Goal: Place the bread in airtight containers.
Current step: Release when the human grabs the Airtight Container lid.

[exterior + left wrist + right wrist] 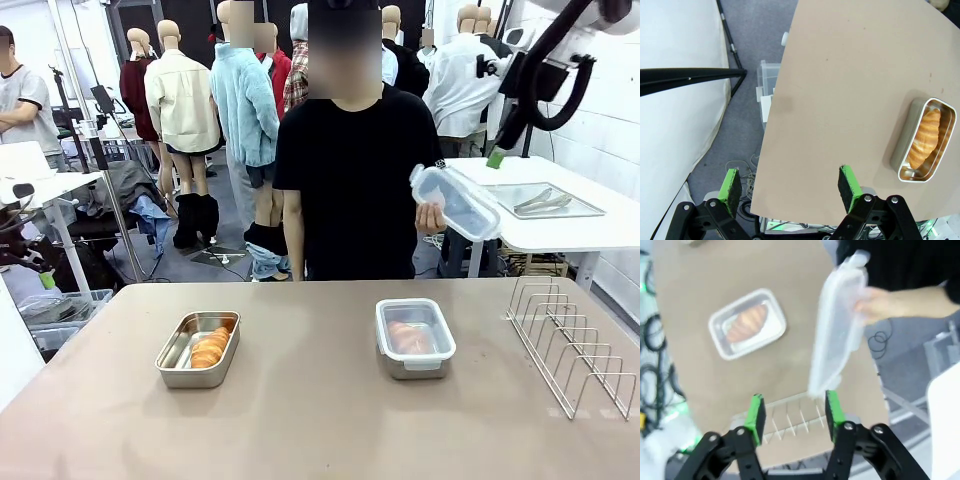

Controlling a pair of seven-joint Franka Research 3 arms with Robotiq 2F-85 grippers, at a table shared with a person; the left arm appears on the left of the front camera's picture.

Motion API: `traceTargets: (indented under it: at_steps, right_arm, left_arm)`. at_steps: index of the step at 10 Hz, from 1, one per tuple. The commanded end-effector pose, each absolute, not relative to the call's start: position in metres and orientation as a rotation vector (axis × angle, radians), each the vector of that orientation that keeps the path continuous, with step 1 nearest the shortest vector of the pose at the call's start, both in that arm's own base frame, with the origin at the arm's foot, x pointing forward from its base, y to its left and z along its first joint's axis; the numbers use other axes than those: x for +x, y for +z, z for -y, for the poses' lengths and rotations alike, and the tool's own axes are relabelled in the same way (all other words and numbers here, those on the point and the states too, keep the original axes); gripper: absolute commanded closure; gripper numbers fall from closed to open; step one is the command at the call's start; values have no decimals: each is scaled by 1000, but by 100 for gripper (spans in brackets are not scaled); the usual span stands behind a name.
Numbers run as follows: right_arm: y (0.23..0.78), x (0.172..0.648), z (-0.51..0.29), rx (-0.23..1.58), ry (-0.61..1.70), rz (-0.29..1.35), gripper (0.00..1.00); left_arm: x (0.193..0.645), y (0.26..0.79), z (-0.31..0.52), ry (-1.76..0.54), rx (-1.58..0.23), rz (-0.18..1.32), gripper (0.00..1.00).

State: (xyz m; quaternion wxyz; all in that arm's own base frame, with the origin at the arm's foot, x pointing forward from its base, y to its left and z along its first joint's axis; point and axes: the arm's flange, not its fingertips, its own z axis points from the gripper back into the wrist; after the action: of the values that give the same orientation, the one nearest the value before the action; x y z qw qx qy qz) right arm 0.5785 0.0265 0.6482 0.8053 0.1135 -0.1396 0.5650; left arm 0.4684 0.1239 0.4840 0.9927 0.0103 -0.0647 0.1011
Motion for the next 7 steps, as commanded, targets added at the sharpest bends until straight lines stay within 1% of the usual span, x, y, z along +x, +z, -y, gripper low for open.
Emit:
traceTargets:
  at_steps: [1,4,5,7]
  right_arm:
    - [634,539,-7,200,1401,266,0]
    - [597,501,15,116,1664,166,0]
    - [583,495,19,106,1680,141,0]
    - [562,489,29,94,1805,126,0]
  left_arm:
    - [468,484,-125,206,20,132,0]
    - [468,484,-125,206,20,132,0]
    - [468,484,-125,206,20,132,0]
    - [468,484,-125,206,20,132,0]
